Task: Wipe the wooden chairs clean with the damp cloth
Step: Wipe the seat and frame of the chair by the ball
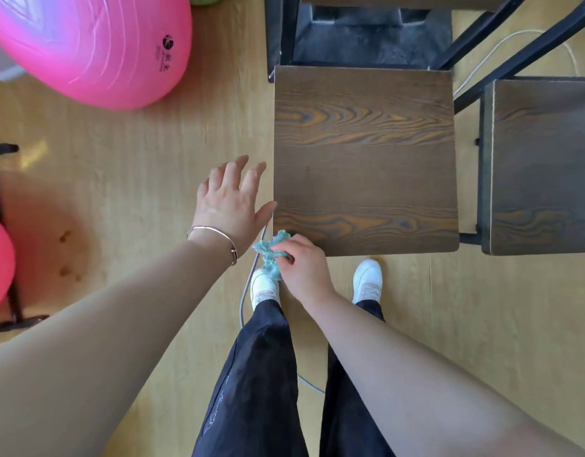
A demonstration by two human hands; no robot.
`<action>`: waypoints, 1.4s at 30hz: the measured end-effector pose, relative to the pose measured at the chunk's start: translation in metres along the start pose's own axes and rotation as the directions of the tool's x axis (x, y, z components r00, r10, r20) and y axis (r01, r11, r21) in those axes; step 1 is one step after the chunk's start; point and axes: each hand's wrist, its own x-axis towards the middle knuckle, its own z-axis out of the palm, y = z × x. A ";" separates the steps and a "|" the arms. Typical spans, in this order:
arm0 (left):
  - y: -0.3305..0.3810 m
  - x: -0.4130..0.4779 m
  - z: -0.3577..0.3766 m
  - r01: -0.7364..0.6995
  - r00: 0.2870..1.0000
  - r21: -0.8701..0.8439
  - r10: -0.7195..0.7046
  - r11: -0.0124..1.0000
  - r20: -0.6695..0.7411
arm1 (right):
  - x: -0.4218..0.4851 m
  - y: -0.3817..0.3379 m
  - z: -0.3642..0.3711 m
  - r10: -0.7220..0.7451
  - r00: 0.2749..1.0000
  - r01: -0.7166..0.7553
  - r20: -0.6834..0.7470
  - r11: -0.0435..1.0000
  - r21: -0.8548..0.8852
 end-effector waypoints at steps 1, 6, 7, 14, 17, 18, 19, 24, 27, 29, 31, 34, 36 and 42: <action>0.005 0.000 -0.001 -0.004 1.000 -0.010 0.004 1.000 0.003 | -0.001 0.005 -0.014 0.020 0.996 -0.018 -0.088 0.999 0.029; 0.032 0.012 0.003 -0.018 1.000 -0.024 0.018 1.000 0.004 | 0.030 0.071 -0.115 0.266 0.843 -0.229 -0.467 0.964 0.134; 0.038 0.017 0.006 -0.023 1.000 -0.026 0.023 0.999 -0.001 | 0.041 0.085 -0.136 0.309 0.802 -0.271 -0.512 0.951 0.150; 0.079 0.063 0.030 -0.112 0.994 0.009 0.112 0.994 0.006 | 0.122 0.135 -0.227 0.479 0.625 -0.441 -0.617 0.868 0.228; 0.099 0.081 0.038 -0.117 0.993 0.001 0.117 0.993 0.033 | 0.146 0.140 -0.232 0.487 0.653 -0.469 -0.580 0.861 0.195; 0.106 0.088 0.039 -0.126 0.991 0.003 0.126 0.992 0.036 | 0.152 0.141 -0.231 0.480 0.670 -0.473 -0.567 0.864 0.171; 0.113 0.094 0.041 -0.138 0.990 0.010 0.137 0.990 0.039 | 0.155 0.142 -0.230 0.467 0.691 -0.475 -0.552 0.869 0.140; 0.135 0.120 0.046 -0.149 0.988 0.018 0.148 0.989 0.048 | 0.152 0.146 -0.221 0.351 0.776 -0.425 -0.523 0.905 -0.023; 0.138 0.127 0.043 -0.145 0.989 0.012 0.144 0.989 0.044 | 0.147 0.146 -0.218 0.337 0.799 -0.404 -0.497 0.914 -0.029; 0.134 0.128 0.039 -0.148 0.989 0.014 0.148 0.989 0.032 | 0.144 0.141 -0.212 0.330 0.810 -0.382 -0.485 0.924 -0.010; 0.125 0.127 0.035 -0.141 0.990 0.012 0.141 0.990 0.013 | 0.140 0.131 -0.201 0.306 0.827 -0.360 -0.472 0.933 -0.026; 0.104 0.121 0.030 -0.094 0.996 -0.010 0.094 0.995 -0.007 | 0.133 0.112 -0.176 0.243 0.875 -0.287 -0.418 0.957 -0.045; 0.087 0.115 0.027 -0.055 0.998 -0.008 0.055 0.998 -0.020 | 0.129 0.097 -0.157 0.206 0.904 -0.248 -0.374 0.966 -0.068; 0.029 0.086 0.017 0.051 0.995 0.070 -0.045 0.996 -0.088 | 0.119 0.048 -0.090 0.080 0.973 -0.117 -0.216 0.980 -0.164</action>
